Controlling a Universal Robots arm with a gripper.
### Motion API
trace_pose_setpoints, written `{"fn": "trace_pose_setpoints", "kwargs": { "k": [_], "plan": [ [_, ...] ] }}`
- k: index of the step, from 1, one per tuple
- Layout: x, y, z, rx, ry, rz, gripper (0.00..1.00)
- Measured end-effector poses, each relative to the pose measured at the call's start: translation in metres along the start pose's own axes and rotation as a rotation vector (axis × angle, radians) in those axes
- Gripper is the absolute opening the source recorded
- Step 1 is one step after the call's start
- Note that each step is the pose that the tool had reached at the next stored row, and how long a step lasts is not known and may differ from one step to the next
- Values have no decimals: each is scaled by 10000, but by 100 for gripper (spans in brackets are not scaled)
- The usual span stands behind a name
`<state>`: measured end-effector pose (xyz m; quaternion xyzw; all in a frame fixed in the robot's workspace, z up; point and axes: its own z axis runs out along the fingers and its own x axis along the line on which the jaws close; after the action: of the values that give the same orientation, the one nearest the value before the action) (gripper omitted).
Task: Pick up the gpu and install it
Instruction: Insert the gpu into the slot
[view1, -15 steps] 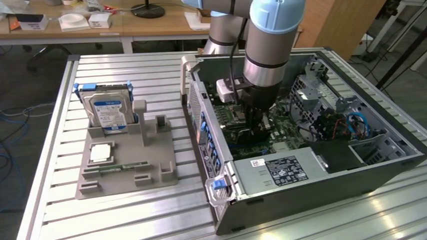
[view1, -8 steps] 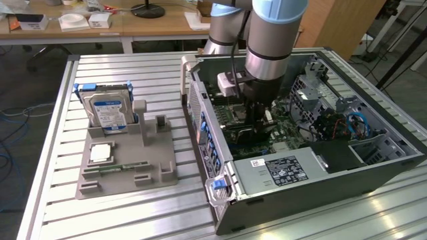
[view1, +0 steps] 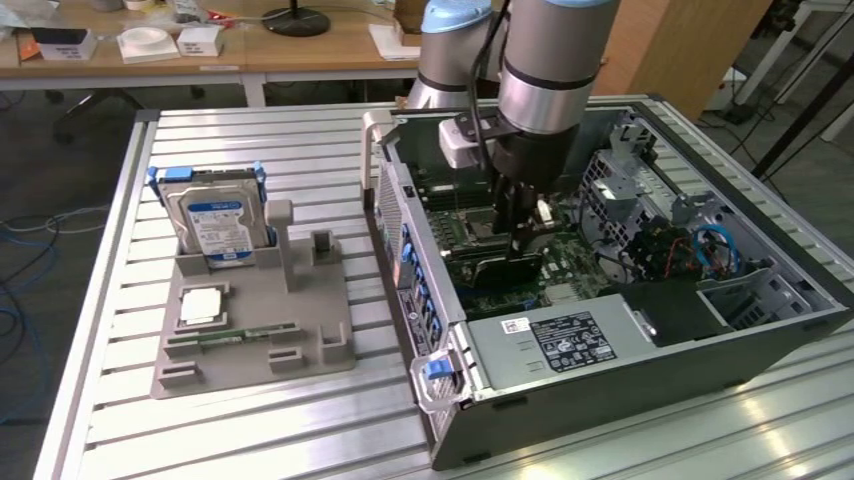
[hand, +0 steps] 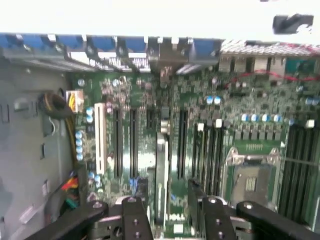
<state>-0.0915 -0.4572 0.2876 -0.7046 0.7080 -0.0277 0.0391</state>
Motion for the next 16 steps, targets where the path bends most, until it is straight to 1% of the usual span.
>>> {"fn": "trace_pose_setpoints", "kwargs": {
  "k": [2, 3, 4, 5, 10, 11, 13, 14, 16],
  "plan": [
    [1, -3, -8, -322, 2, 6, 45],
    [1, -5, -10, -468, 4, 10, 45],
    [1, -7, -12, -586, 5, 15, 45],
    [1, -9, -13, -657, 6, 19, 45],
    [1, -8, -13, -658, 6, 21, 45],
    [1, -9, -13, -658, 6, 20, 44],
    [1, -9, -13, -659, 6, 20, 31],
    [1, -9, -13, -659, 6, 20, 31],
    [0, -9, -13, -658, 5, 20, 20]
  ]
}}
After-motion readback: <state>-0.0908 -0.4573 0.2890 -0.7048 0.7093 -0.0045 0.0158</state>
